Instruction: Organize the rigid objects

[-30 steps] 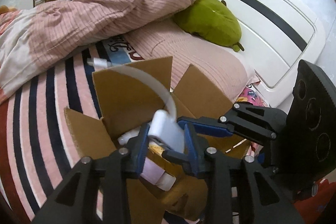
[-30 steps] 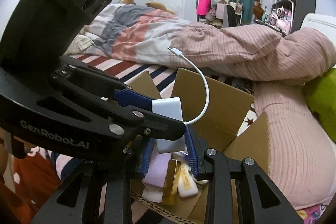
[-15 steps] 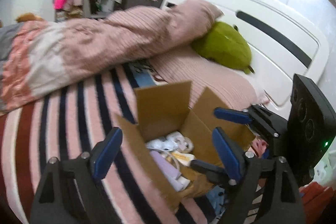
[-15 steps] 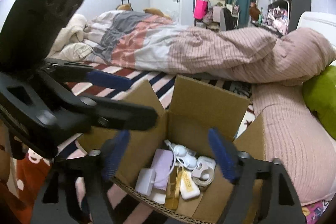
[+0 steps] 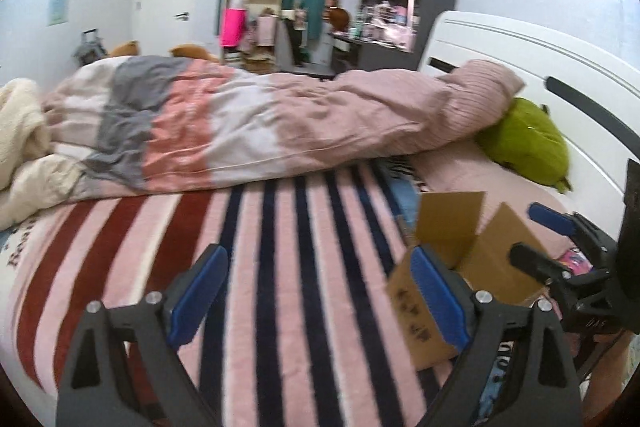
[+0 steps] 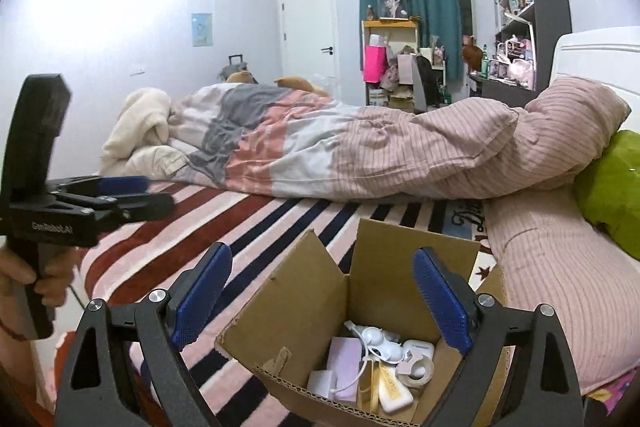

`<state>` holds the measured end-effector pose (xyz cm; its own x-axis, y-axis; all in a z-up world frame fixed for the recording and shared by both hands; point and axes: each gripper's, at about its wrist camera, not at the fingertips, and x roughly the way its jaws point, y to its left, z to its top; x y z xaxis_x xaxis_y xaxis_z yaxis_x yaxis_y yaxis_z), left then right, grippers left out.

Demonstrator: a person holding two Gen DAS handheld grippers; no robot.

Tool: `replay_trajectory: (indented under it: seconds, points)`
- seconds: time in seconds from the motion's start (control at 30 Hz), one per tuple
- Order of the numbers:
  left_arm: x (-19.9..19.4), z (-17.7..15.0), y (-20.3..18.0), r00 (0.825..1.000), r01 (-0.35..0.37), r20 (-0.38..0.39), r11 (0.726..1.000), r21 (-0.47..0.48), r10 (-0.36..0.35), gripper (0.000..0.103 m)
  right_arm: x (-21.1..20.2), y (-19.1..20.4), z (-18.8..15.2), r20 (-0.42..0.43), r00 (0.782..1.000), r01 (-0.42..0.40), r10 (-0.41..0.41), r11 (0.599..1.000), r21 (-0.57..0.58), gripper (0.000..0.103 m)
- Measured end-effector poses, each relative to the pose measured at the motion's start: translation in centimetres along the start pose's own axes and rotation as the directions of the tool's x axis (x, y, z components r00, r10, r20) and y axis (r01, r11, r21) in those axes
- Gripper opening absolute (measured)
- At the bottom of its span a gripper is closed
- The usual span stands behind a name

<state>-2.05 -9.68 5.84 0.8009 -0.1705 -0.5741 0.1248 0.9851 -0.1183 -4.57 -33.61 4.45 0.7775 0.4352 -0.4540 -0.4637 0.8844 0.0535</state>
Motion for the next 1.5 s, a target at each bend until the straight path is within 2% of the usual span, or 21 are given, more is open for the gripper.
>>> replay_trajectory:
  seconds: [0.27, 1.5]
  points:
    - [-0.1, -1.0, 1.9, 0.997, -0.078, -0.011, 0.997, -0.017, 0.077, 0.091, 1.3, 0.6, -1.0, -0.047, 0.999, 0.028, -0.028, 1.0, 0.008, 0.091]
    - [0.2, -0.6, 1.6, 0.995, -0.094, -0.015, 0.996, 0.001, 0.094, 0.091, 1.5, 0.9, -1.2, -0.047, 0.998, 0.035, -0.035, 0.999, 0.006, 0.091]
